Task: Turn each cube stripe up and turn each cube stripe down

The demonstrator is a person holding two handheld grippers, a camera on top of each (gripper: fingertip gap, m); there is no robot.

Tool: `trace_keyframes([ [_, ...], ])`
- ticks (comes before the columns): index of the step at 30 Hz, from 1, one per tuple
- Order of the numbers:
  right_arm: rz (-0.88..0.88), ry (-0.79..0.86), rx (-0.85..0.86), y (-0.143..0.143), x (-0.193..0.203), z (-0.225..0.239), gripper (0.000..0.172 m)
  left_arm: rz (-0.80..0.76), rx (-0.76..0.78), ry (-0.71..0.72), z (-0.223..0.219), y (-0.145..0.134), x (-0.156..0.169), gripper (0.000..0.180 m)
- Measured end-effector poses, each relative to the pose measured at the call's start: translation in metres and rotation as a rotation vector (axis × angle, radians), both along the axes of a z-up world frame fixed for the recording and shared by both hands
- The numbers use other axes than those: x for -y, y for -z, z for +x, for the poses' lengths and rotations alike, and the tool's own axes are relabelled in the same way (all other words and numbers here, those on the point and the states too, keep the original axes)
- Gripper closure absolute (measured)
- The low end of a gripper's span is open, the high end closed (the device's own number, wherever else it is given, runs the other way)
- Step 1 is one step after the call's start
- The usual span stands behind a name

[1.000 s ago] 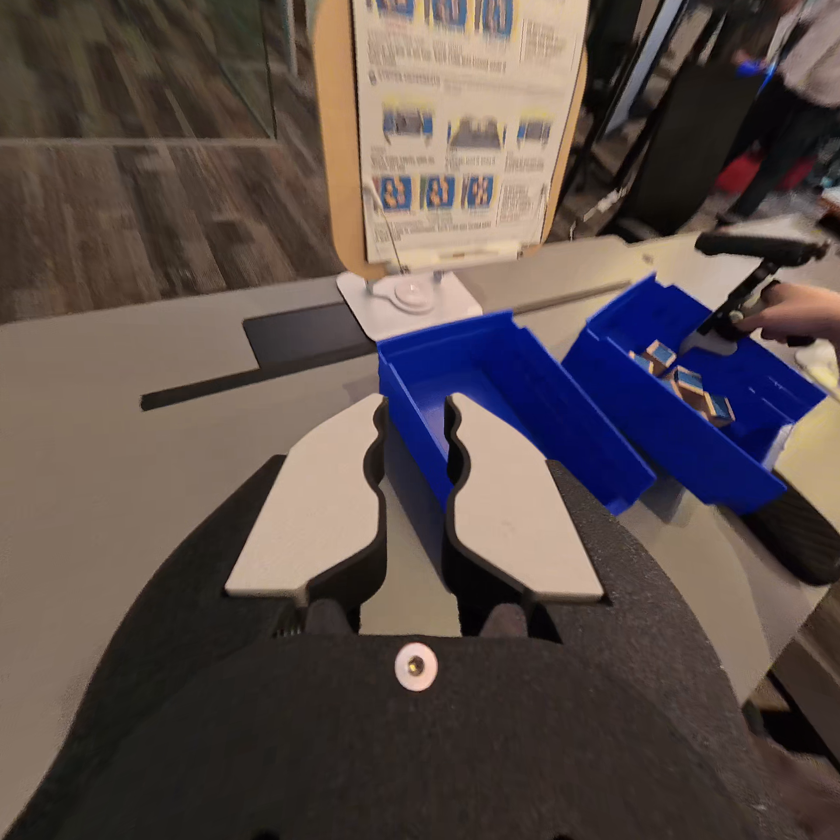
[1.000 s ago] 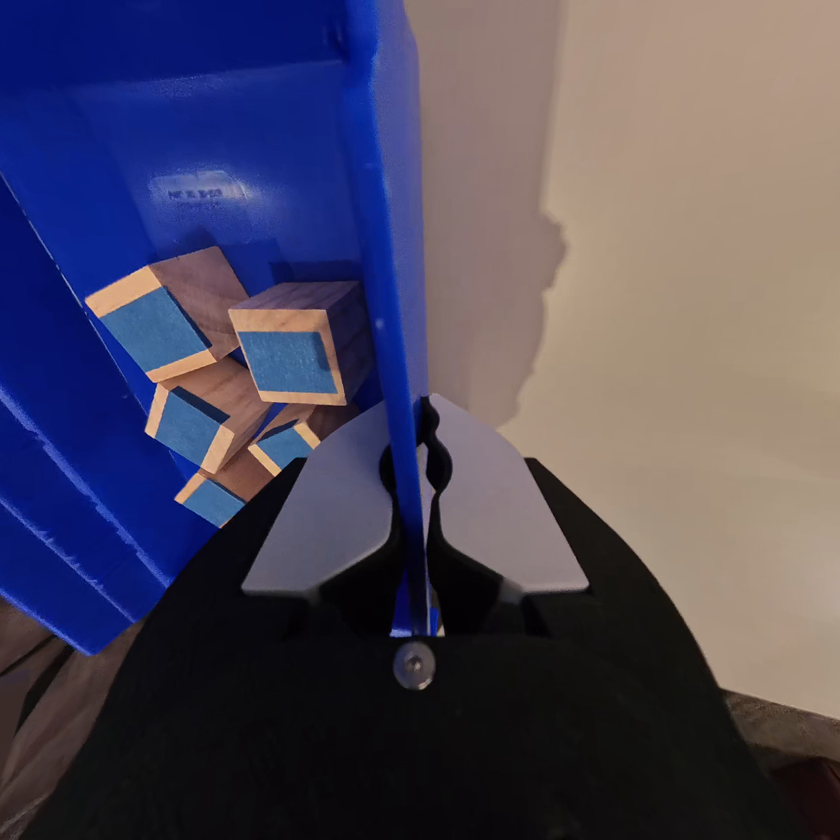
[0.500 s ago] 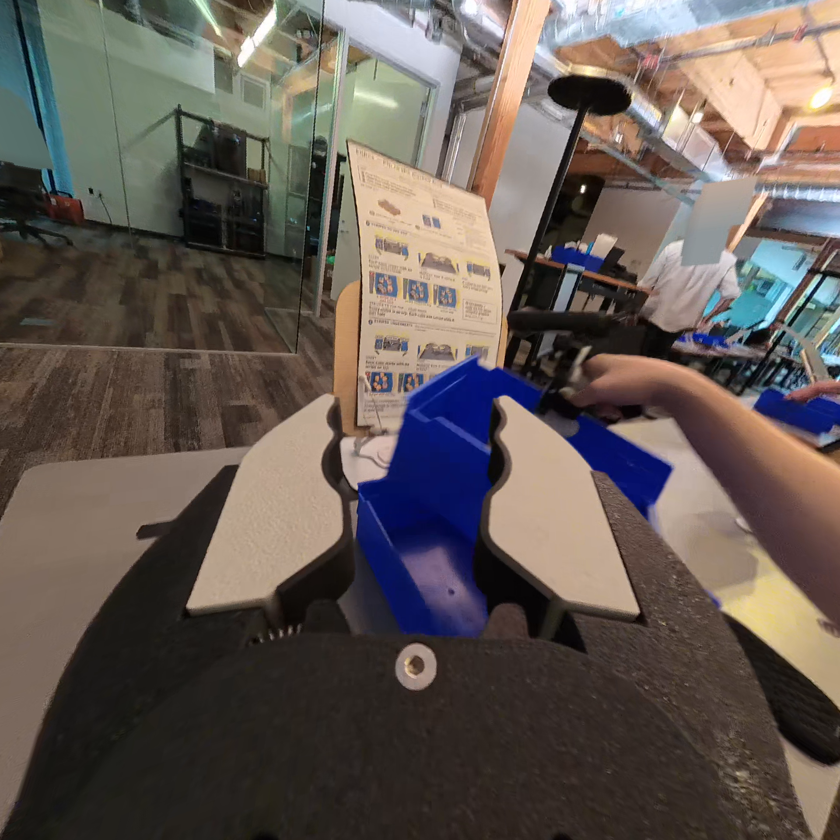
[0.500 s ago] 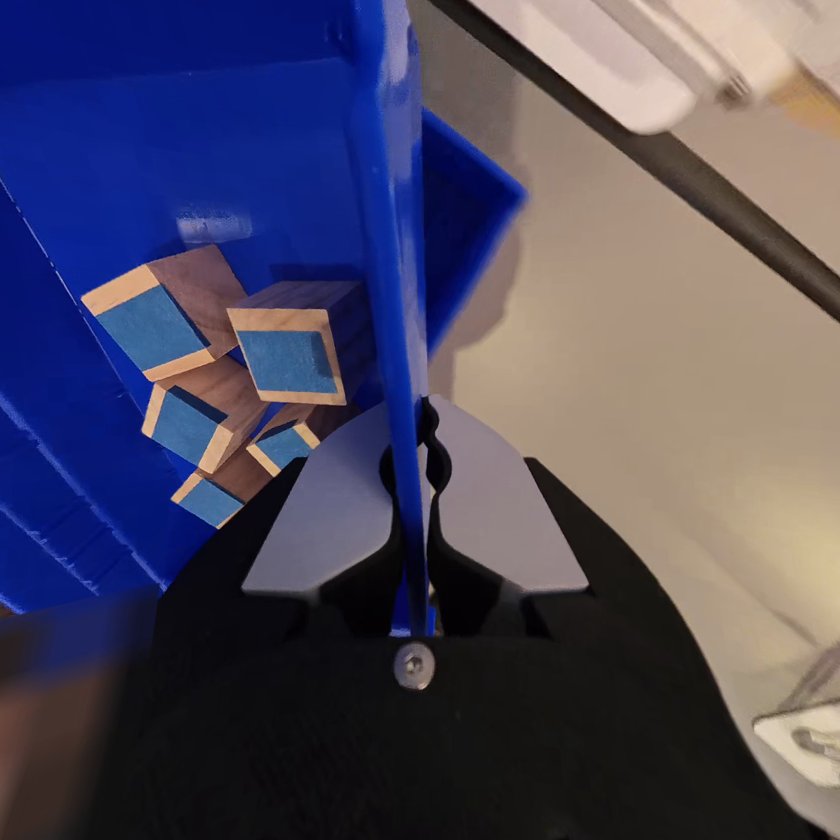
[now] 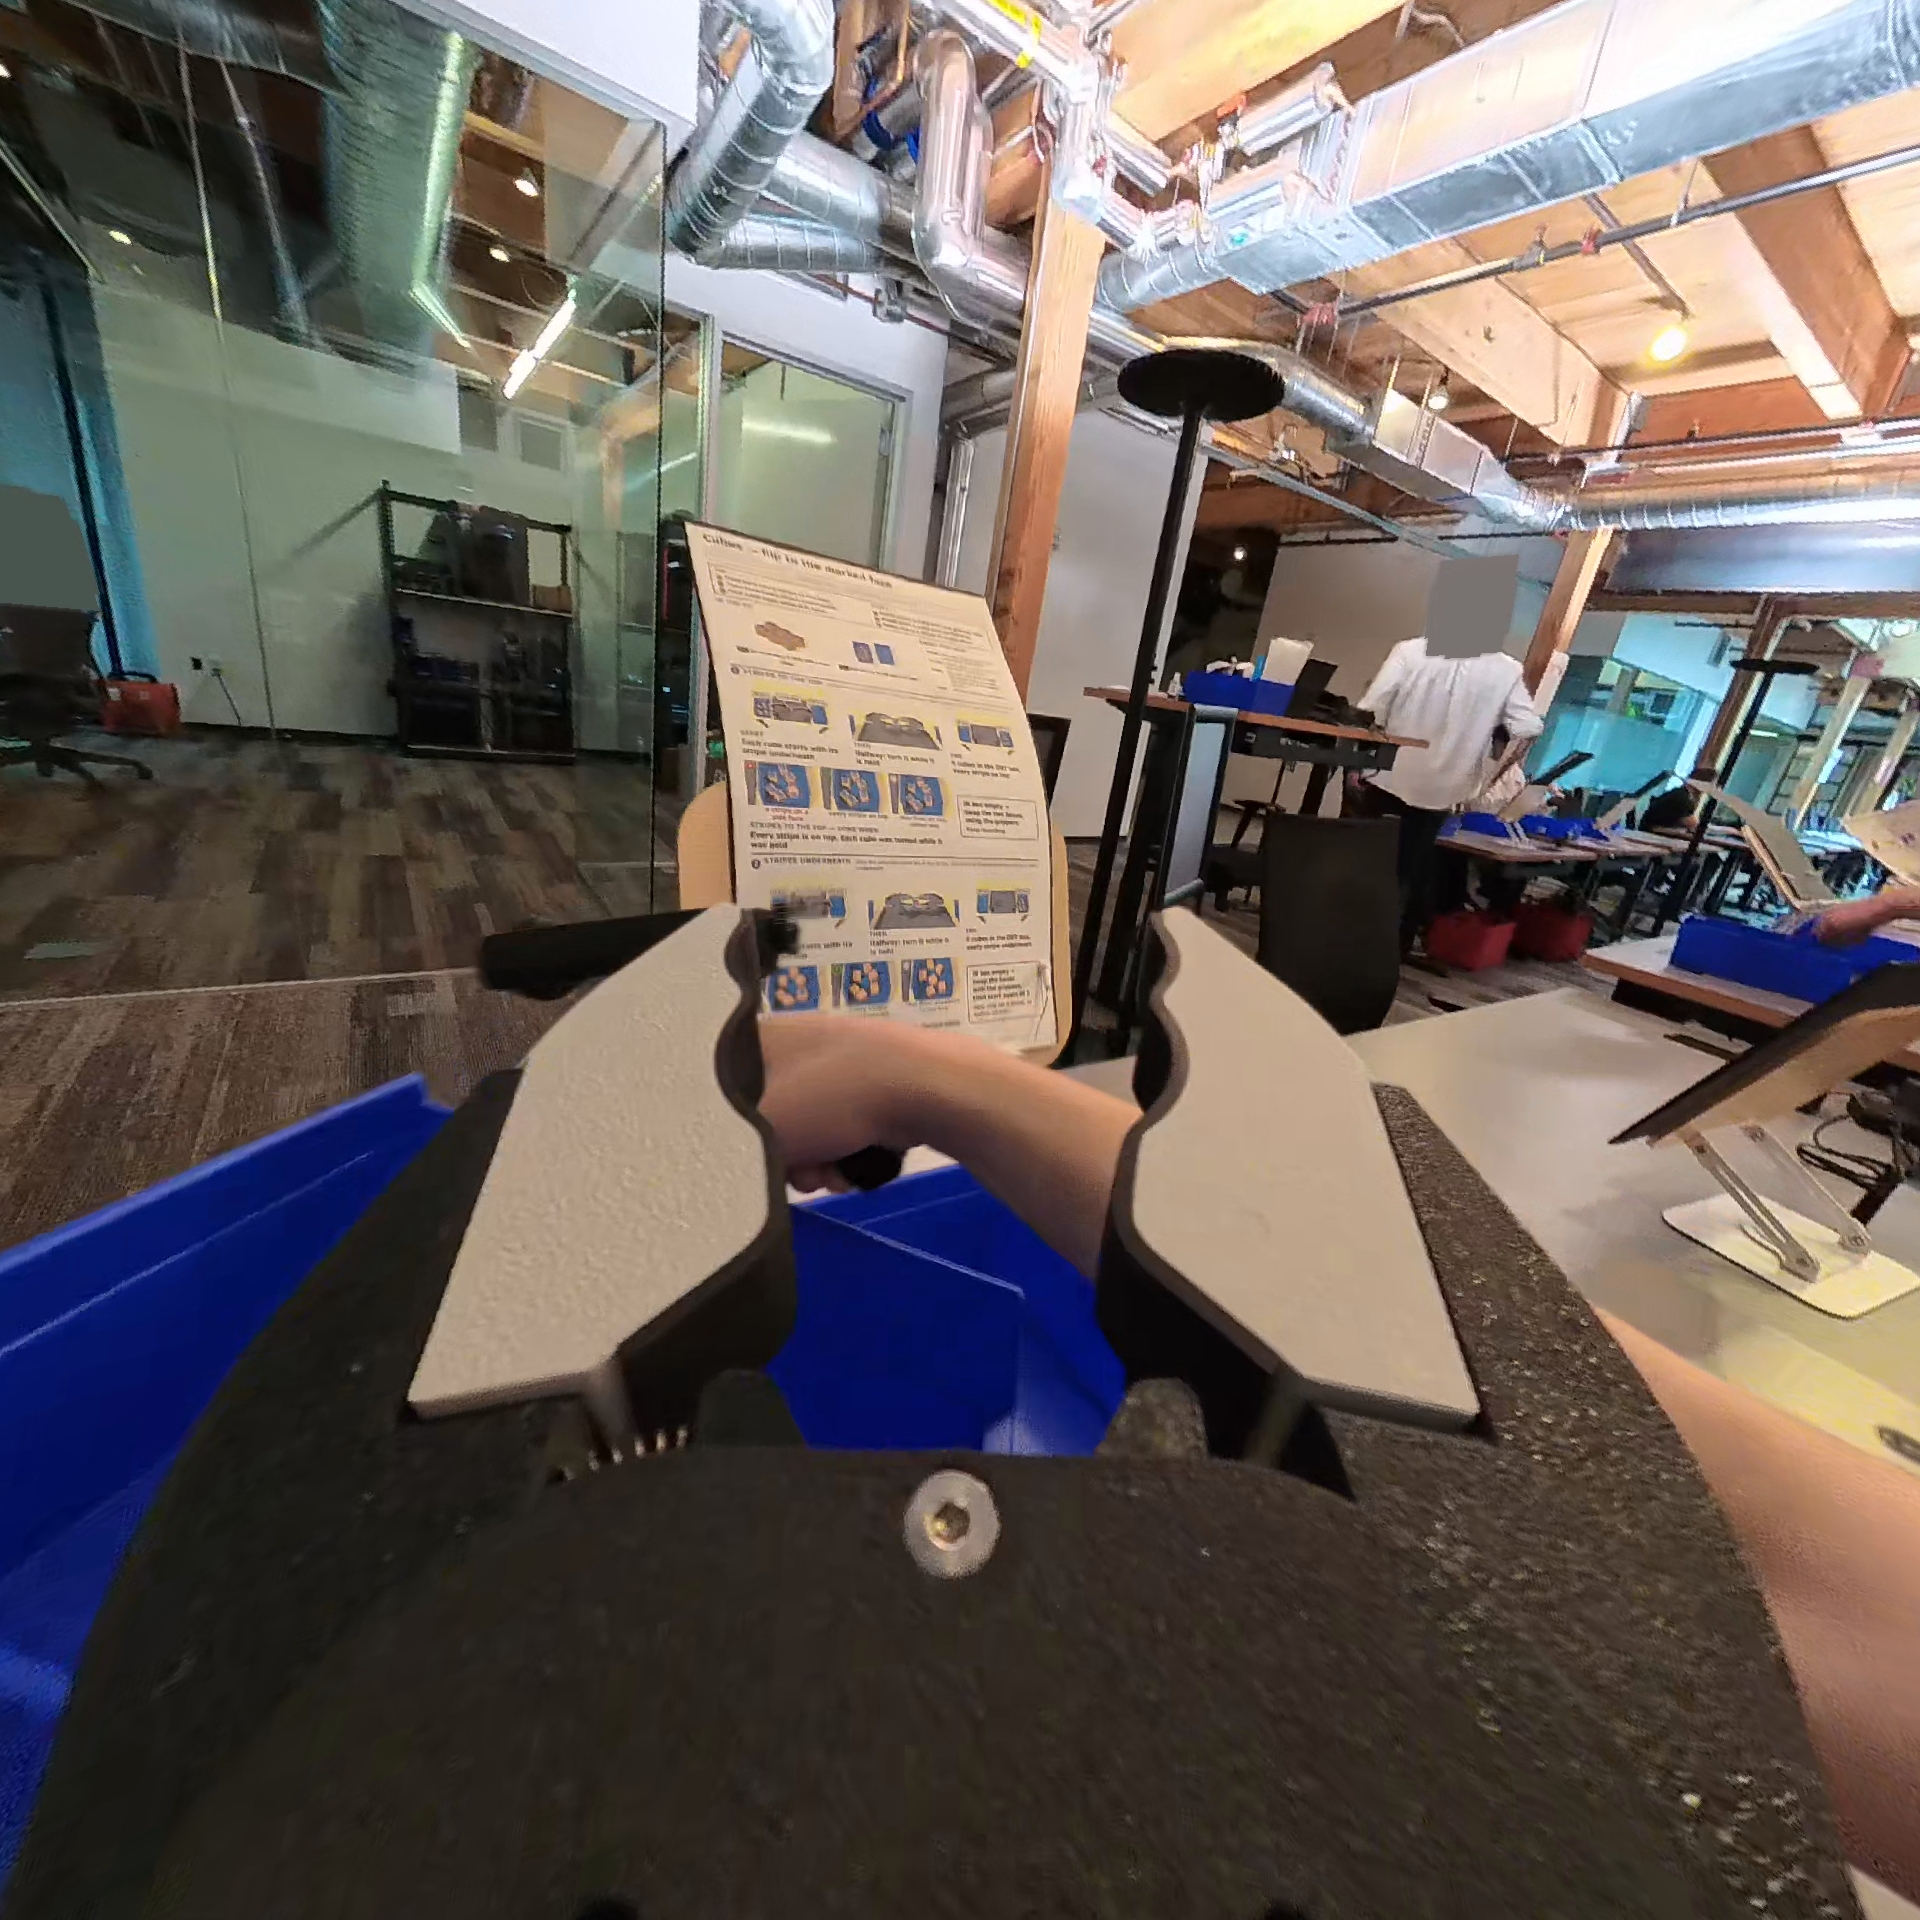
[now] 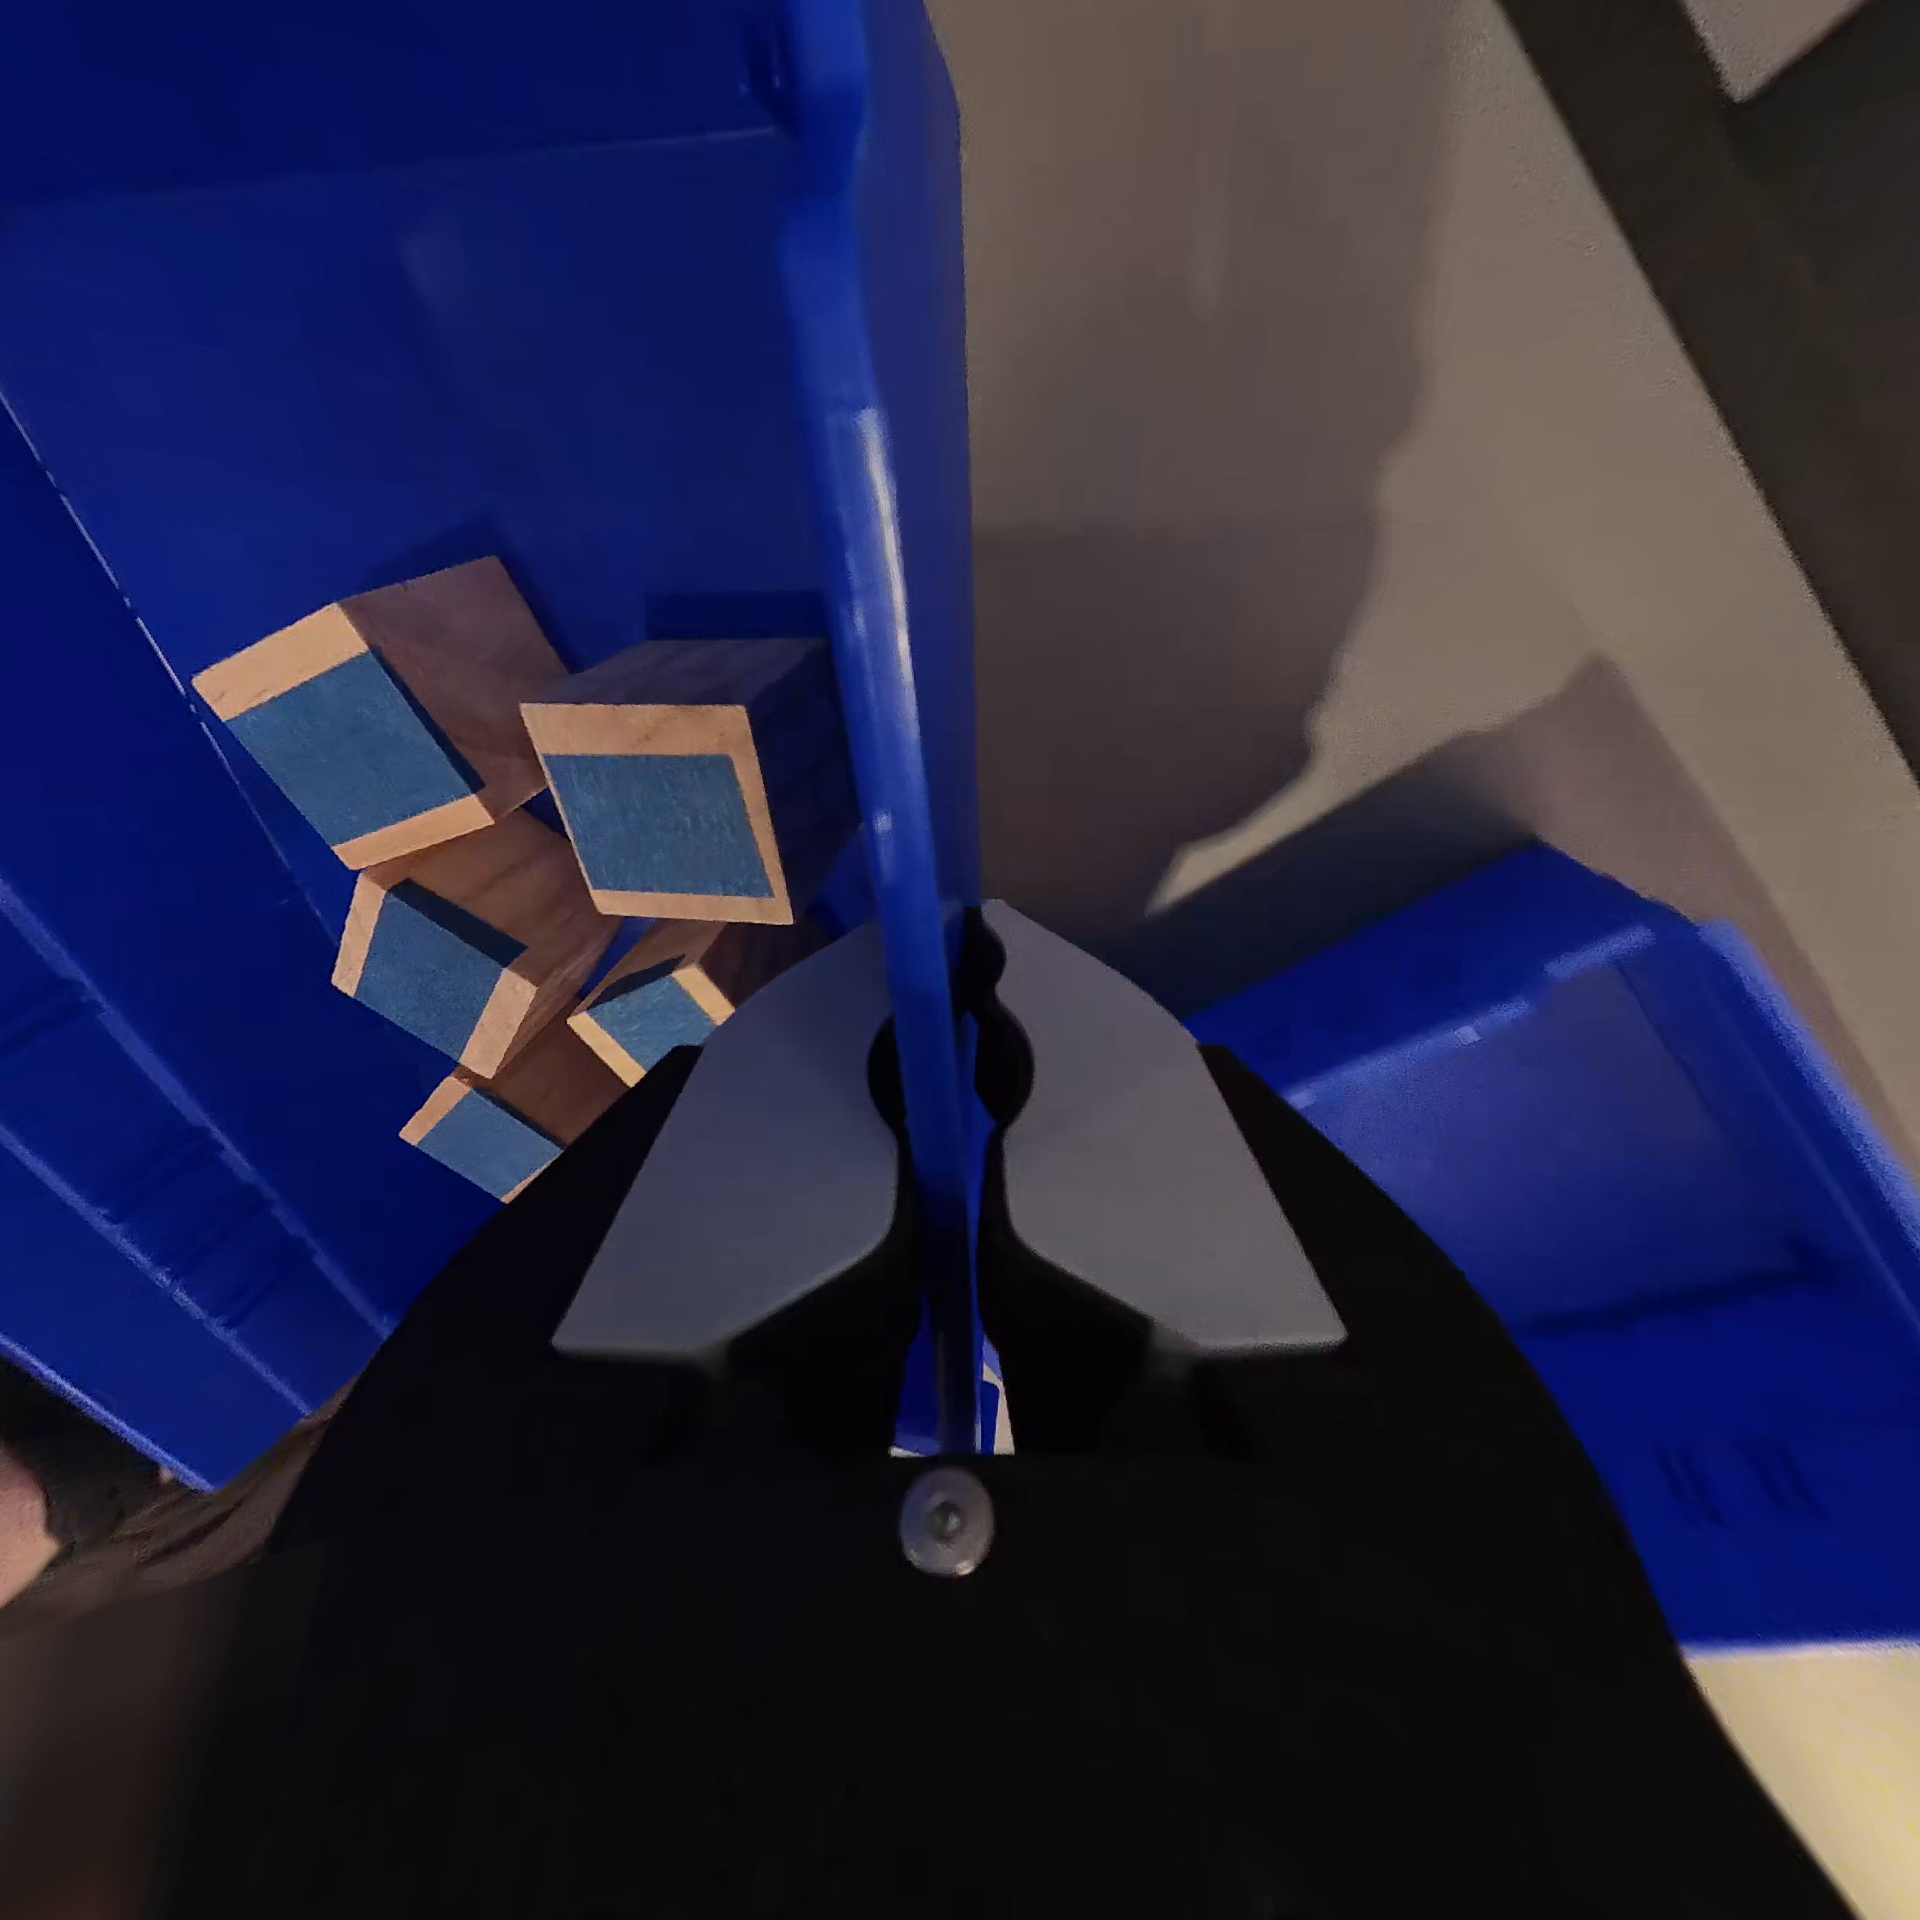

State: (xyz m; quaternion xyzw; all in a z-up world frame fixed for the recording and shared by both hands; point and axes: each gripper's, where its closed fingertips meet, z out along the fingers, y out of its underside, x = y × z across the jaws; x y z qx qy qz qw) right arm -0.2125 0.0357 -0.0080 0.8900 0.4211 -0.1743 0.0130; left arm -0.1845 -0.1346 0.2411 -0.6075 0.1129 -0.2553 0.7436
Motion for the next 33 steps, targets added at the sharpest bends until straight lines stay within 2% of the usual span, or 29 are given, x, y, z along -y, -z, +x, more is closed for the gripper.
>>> trace_keyframes([
  [5,-0.067,-0.043,0.103,0.029,0.012,-0.019,0.166,-0.043,-0.034,0.038,0.009,0.008,-0.004,0.109],
  [10,-0.035,-0.009,0.131,0.048,0.003,-0.036,0.164,-0.065,-0.057,0.059,0.014,0.013,-0.005,0.109],
  [19,-0.070,0.073,0.191,0.114,-0.001,-0.030,0.163,-0.077,-0.042,0.080,0.011,0.014,-0.008,0.110],
  [22,-0.084,0.112,0.147,0.122,-0.002,-0.031,0.161,-0.097,-0.064,0.091,0.017,0.019,-0.011,0.110],
  [25,-0.050,0.102,0.132,0.120,-0.004,-0.032,0.158,-0.104,-0.077,0.107,0.024,0.021,-0.013,0.108],
  [27,-0.004,0.084,0.065,0.108,-0.010,-0.035,0.155,-0.108,-0.087,0.100,0.025,0.022,-0.013,0.107],
  [30,0.185,0.059,-0.113,0.064,-0.026,-0.034,0.152,-0.111,-0.086,0.089,0.021,0.023,-0.012,0.106],
  [33,0.490,0.069,-0.247,0.005,-0.034,0.002,0.127,-0.113,-0.079,0.083,0.015,0.022,-0.010,0.107],
])
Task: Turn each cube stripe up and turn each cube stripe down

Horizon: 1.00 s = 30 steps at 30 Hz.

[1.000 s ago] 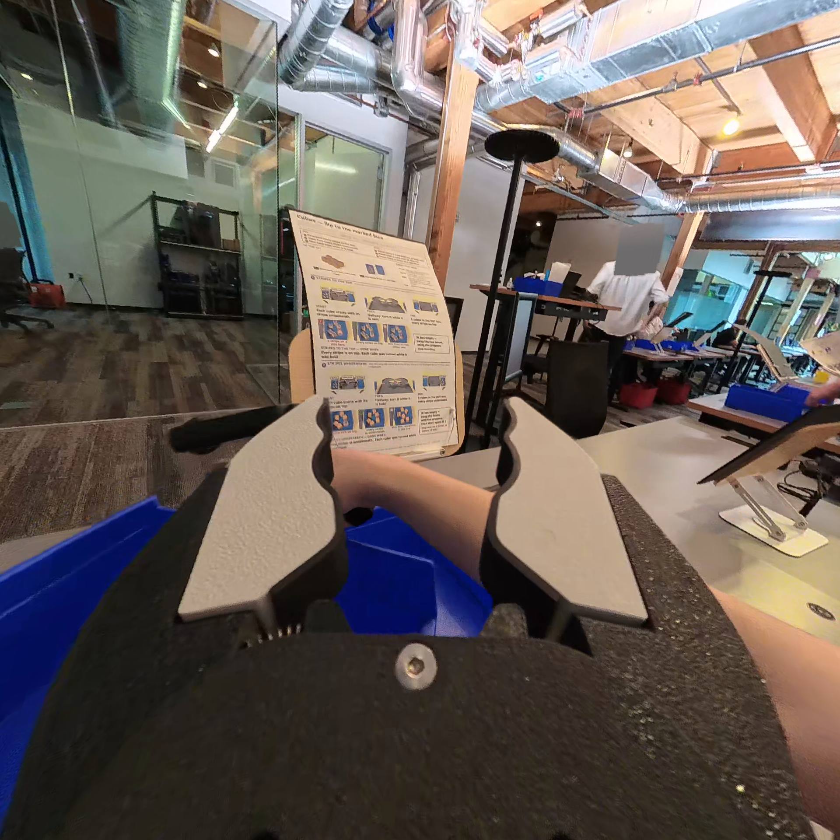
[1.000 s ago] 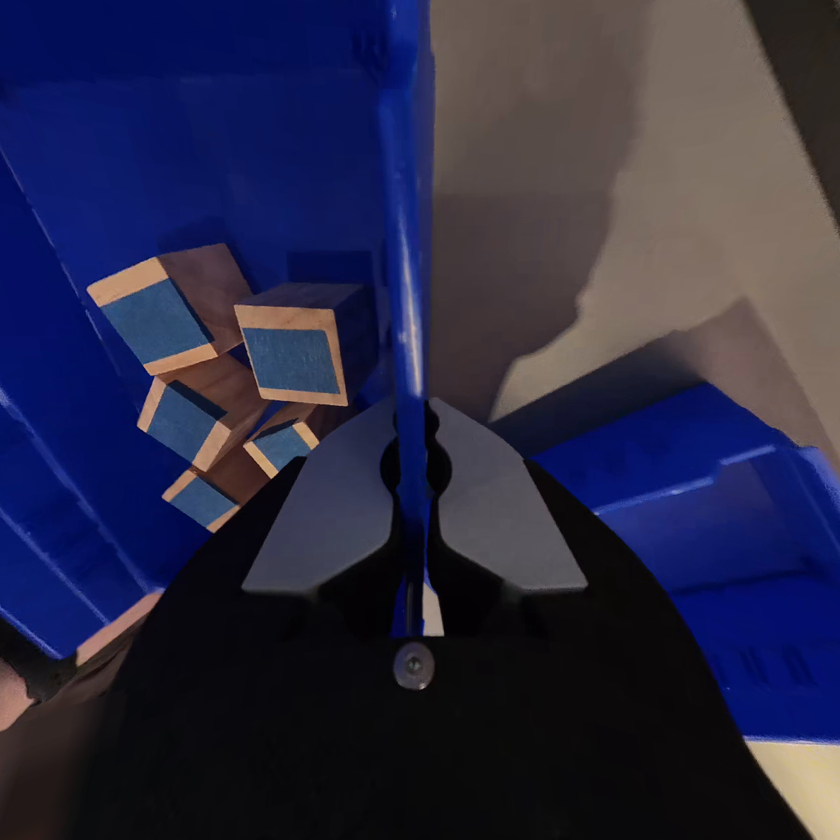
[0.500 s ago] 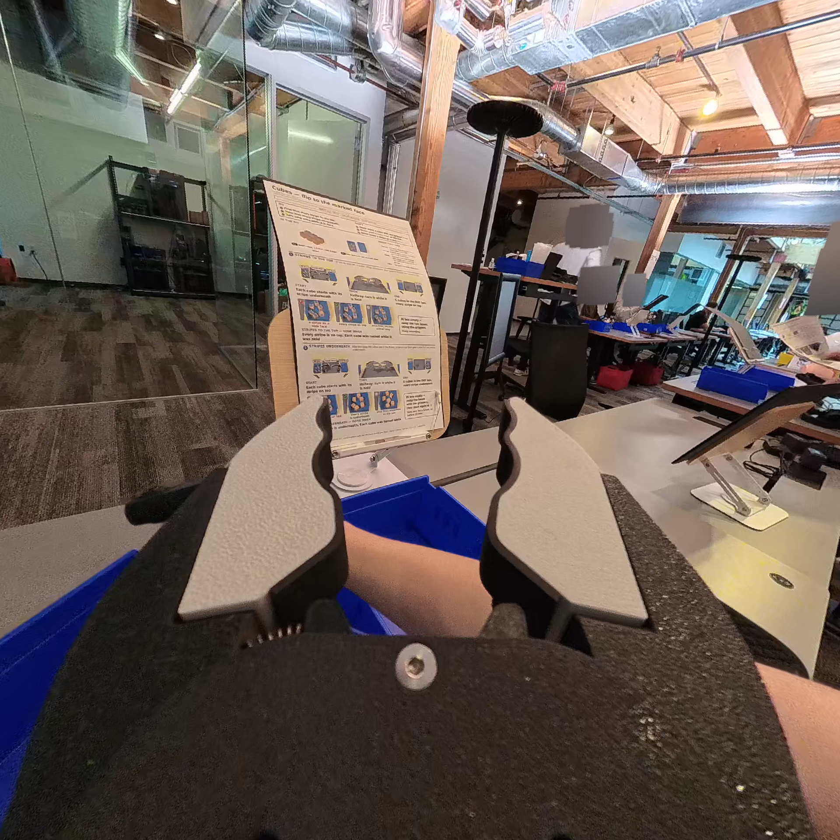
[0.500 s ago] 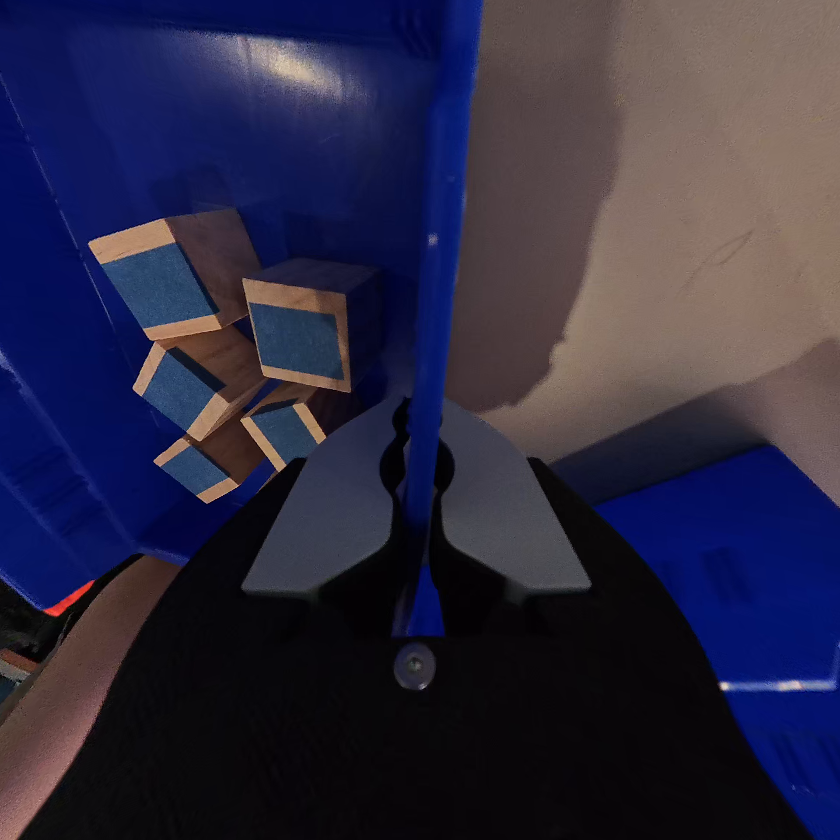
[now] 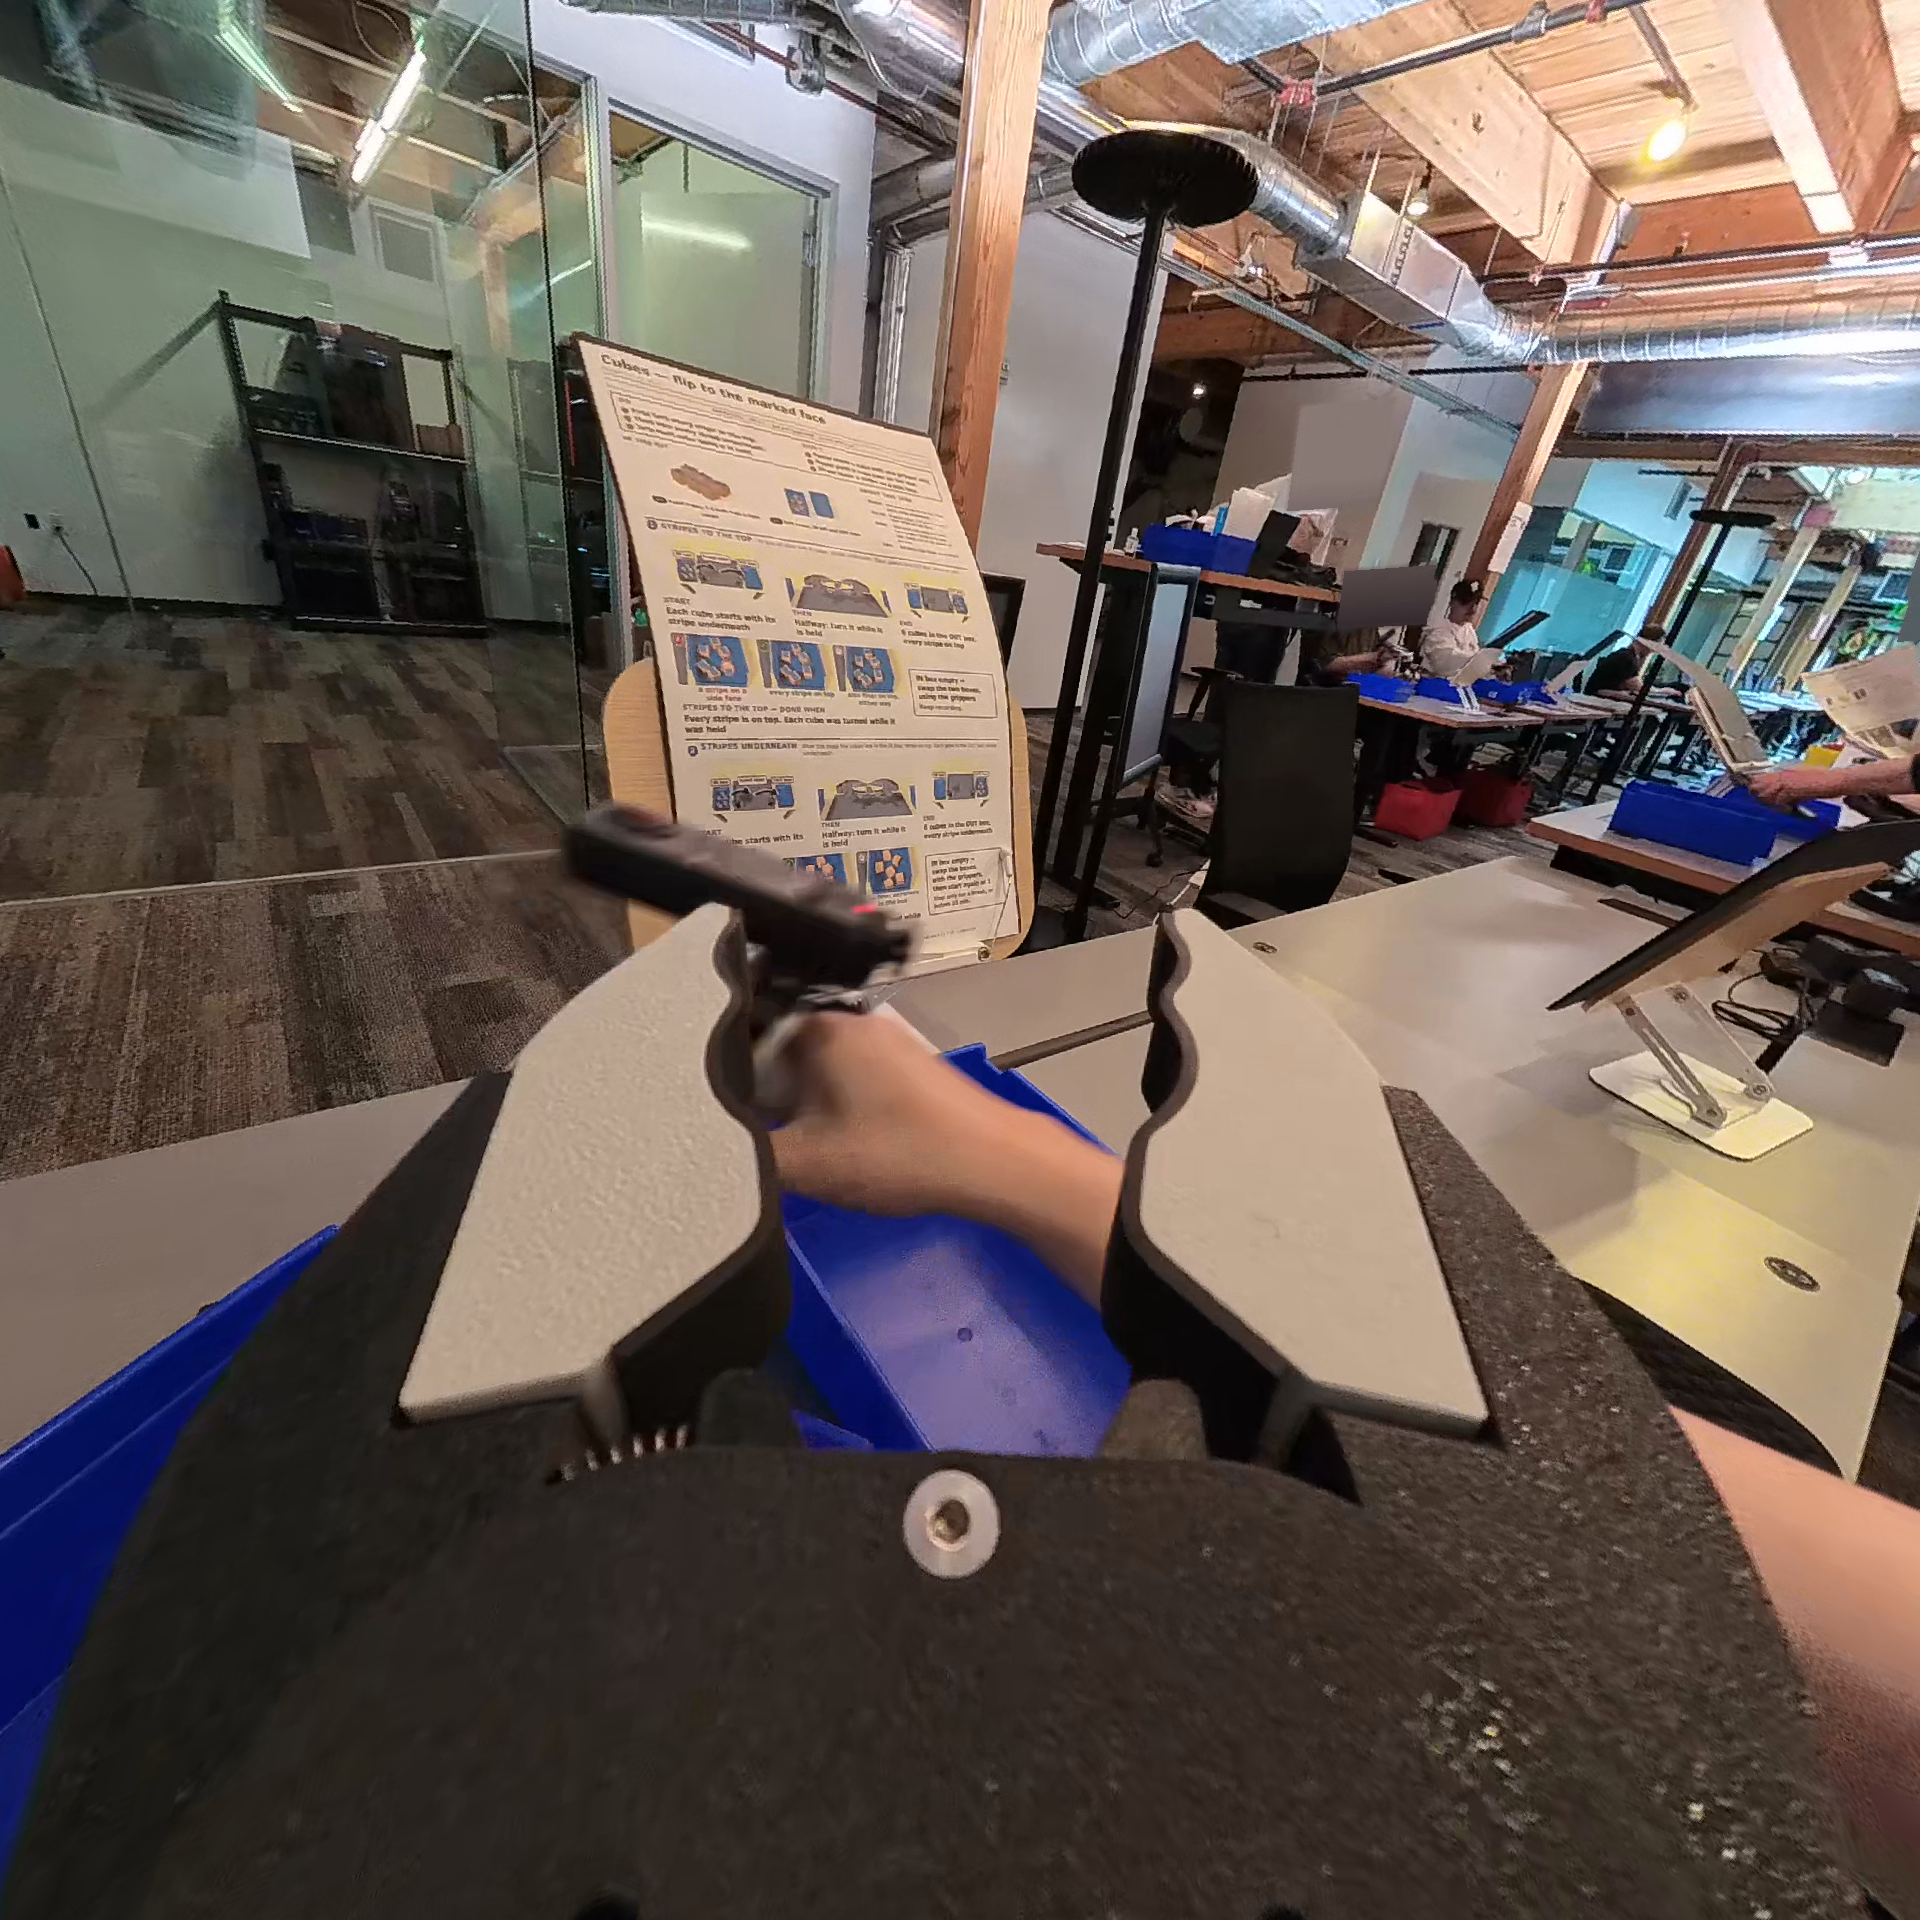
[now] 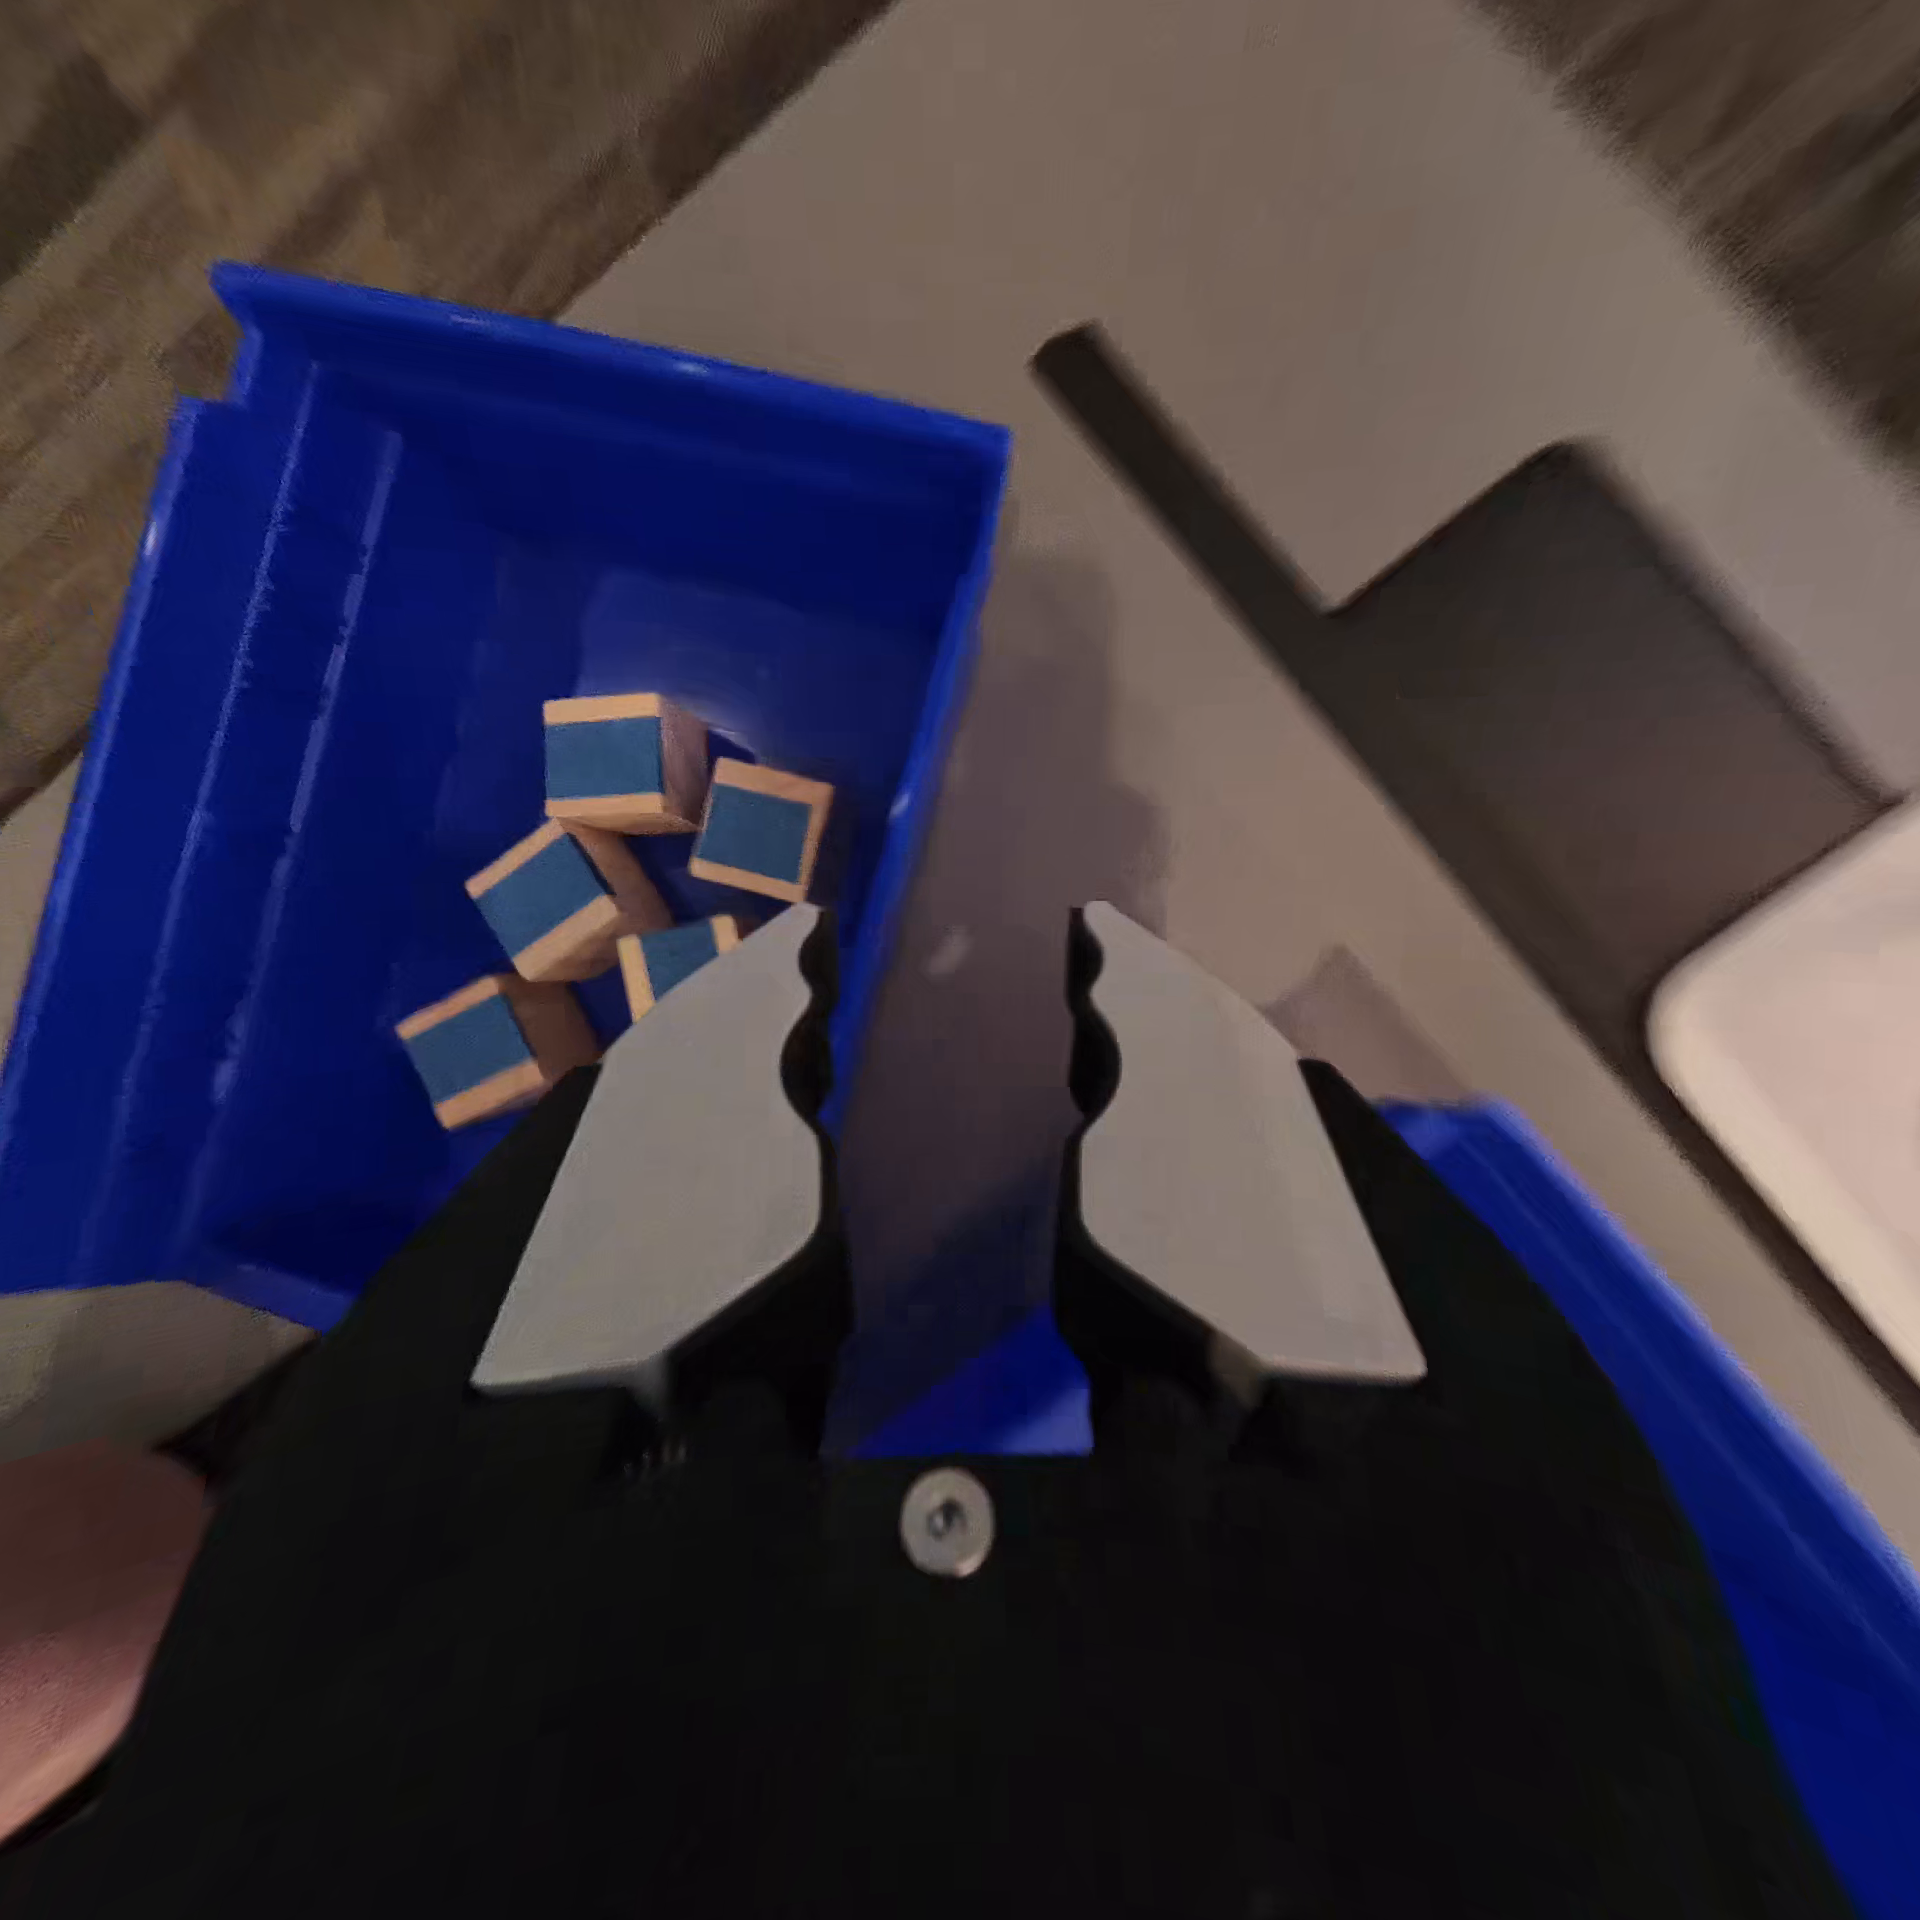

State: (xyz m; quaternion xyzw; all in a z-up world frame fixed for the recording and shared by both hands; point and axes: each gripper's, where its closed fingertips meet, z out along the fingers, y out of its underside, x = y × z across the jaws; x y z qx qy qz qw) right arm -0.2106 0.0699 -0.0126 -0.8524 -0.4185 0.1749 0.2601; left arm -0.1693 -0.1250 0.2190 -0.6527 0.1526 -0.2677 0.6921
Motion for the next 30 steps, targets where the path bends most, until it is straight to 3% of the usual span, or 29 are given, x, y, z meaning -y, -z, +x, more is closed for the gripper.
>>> trace_keyframes([
  [2,0.112,0.073,0.039,-0.013,0.010,0.056,0.111,0.001,0.006,-0.001,-0.003,-0.001,0.002,0.107],
  [4,0.144,0.174,0.171,-0.004,0.021,0.127,0.095,0.012,0.029,0.000,-0.003,-0.004,0.003,0.107],
  [7,0.159,0.370,0.322,0.017,0.023,0.225,0.088,0.030,0.026,0.018,0.007,-0.007,0.003,0.109],
  [10,0.043,0.469,0.325,0.048,0.027,0.273,0.089,0.019,-0.014,0.026,0.019,-0.003,0.001,0.109],
  [13,-0.135,0.445,0.432,0.089,0.046,0.298,0.099,0.026,-0.020,0.032,0.027,-0.003,-0.001,0.110],
  [15,-0.236,0.409,0.475,0.107,0.059,0.308,0.121,0.010,-0.034,0.031,0.029,0.001,-0.003,0.109],
  [19,-0.349,0.375,0.362,0.110,0.064,0.320,0.157,-0.022,-0.060,0.032,0.033,0.008,-0.007,0.110],
  [24,-0.415,0.386,0.264,0.111,0.056,0.372,0.164,-0.030,-0.073,0.018,0.039,0.012,-0.015,0.110],
  [30,-0.438,0.496,0.238,0.111,0.050,0.476,0.164,-0.067,-0.135,0.033,0.064,0.026,-0.029,0.111],
])
